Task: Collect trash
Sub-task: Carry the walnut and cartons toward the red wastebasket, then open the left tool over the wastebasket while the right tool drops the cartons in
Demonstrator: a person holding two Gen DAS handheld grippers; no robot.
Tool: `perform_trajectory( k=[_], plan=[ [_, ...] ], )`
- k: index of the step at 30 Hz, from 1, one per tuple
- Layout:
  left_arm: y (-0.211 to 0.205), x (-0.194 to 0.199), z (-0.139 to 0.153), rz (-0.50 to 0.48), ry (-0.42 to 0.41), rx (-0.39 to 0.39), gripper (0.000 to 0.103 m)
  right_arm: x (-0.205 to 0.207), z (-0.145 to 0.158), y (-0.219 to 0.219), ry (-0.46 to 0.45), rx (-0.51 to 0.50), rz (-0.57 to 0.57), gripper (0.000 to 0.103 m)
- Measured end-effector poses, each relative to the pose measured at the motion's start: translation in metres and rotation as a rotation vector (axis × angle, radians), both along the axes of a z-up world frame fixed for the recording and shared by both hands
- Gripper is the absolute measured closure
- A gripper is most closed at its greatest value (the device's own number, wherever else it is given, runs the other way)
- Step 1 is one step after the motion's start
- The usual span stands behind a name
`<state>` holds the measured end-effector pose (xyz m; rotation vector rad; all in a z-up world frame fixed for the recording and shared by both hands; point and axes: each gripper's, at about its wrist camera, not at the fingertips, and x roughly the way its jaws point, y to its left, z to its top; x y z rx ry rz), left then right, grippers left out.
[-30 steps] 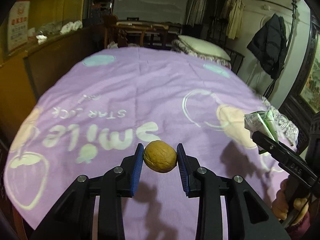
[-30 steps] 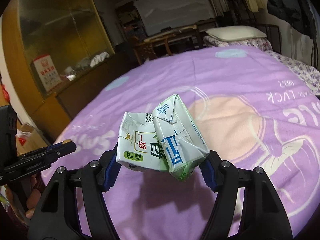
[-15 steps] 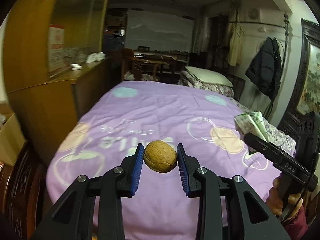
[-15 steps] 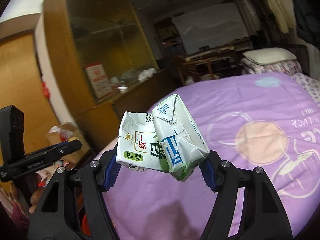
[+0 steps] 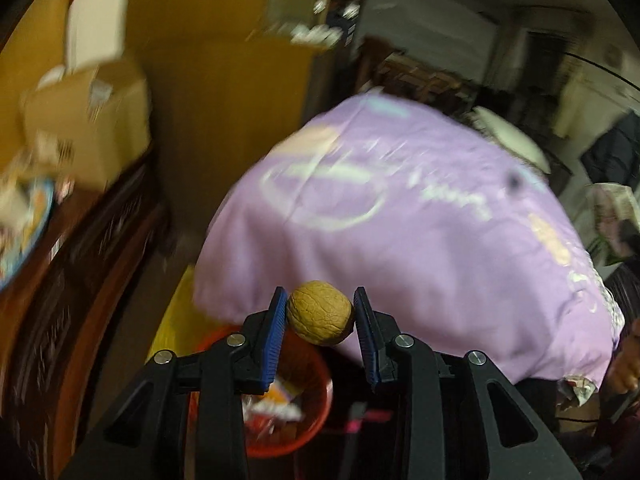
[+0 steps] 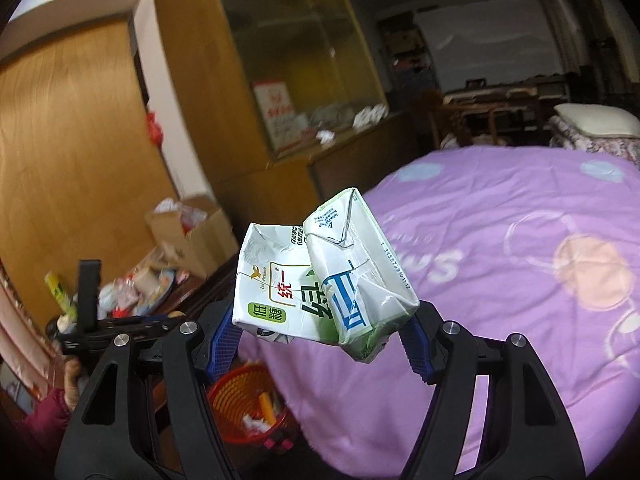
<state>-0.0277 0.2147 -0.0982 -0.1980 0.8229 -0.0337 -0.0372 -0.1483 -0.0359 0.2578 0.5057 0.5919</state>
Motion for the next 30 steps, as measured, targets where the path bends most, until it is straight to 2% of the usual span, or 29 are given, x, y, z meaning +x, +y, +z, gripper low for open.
perform_trajectory(
  k=[1, 2, 3, 5, 8, 10, 15, 19, 24, 30],
  plan=[
    [0.006, 0.002, -0.012, 0.014, 0.039, -0.011, 0.049, 0.0, -0.003, 0.007, 0.012, -0.015, 0.013, 0.036],
    [0.014, 0.002, -0.023, 0.039, 0.068, -0.022, 0.032, 0.0, -0.006, 0.015, 0.024, -0.031, 0.028, 0.036],
    [0.02, 0.001, -0.03, 0.059, 0.081, -0.03, 0.024, 0.0, -0.01, 0.025, 0.037, -0.049, 0.046, 0.036],
    [0.032, -0.001, -0.04, 0.08, 0.108, -0.054, 0.018, -0.001, -0.016, 0.038, 0.054, -0.074, 0.075, 0.036],
    [0.046, -0.006, -0.041, 0.121, 0.118, -0.069, 0.013, -0.005, -0.023, 0.062, 0.075, -0.113, 0.127, 0.036],
    [0.054, -0.011, -0.04, 0.155, 0.121, -0.047, 0.012, -0.006, -0.026, 0.079, 0.087, -0.141, 0.167, 0.036],
    [0.073, -0.036, -0.04, 0.235, 0.137, 0.09, 0.008, -0.005, -0.032, 0.129, 0.133, -0.195, 0.298, 0.036],
    [0.085, -0.054, -0.046, 0.264, 0.157, 0.139, 0.007, -0.007, -0.038, 0.17, 0.155, -0.238, 0.389, 0.036],
    [0.104, -0.063, -0.062, 0.304, 0.172, 0.147, 0.006, -0.008, -0.053, 0.214, 0.184, -0.309, 0.467, 0.036],
    [0.129, -0.061, -0.087, 0.348, 0.208, 0.112, 0.006, 0.003, -0.08, 0.254, 0.244, -0.375, 0.514, 0.036]
  ],
)
